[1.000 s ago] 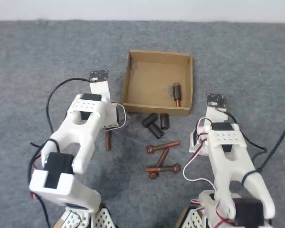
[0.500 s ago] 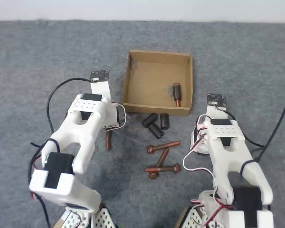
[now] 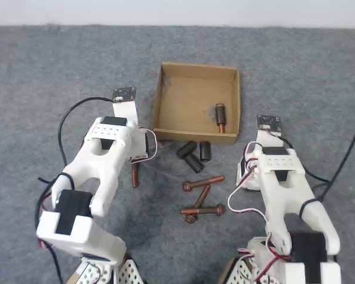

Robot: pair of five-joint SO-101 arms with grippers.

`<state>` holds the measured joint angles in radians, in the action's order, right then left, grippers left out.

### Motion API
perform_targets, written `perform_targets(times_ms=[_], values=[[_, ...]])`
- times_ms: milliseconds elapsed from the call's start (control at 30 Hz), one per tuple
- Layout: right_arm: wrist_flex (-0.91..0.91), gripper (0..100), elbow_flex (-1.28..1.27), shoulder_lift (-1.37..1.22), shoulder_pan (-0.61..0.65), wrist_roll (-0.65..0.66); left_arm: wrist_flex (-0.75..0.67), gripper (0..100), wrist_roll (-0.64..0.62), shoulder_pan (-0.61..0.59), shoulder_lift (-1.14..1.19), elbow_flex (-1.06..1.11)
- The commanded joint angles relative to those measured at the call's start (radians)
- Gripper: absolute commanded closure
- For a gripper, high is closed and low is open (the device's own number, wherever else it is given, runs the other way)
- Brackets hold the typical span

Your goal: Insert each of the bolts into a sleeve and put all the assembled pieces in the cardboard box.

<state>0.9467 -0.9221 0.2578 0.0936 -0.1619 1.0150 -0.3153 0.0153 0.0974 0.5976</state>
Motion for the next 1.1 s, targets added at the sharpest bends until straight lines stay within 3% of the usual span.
perform_targets(times_ms=[0,233,333,900,1067], values=[[-0.002,99.1,0.091,0.12,-0.028,0.011,-0.026,99,0.012,-0.003,-0.055,-0.005],[-0.007,99.0,0.173,0.193,-0.021,0.011,-0.023,99,0.012,-0.005,-0.055,-0.005],[-0.101,99.0,0.172,0.189,-0.025,0.011,-0.023,99,0.012,-0.005,-0.055,-0.004],[-1.194,99.1,-0.153,0.189,-0.028,0.006,-0.025,99,0.012,-0.005,-0.064,0.01],[-1.397,99.1,-0.175,0.139,-0.007,0.011,-0.023,99,0.012,-0.005,-0.064,0.01]])
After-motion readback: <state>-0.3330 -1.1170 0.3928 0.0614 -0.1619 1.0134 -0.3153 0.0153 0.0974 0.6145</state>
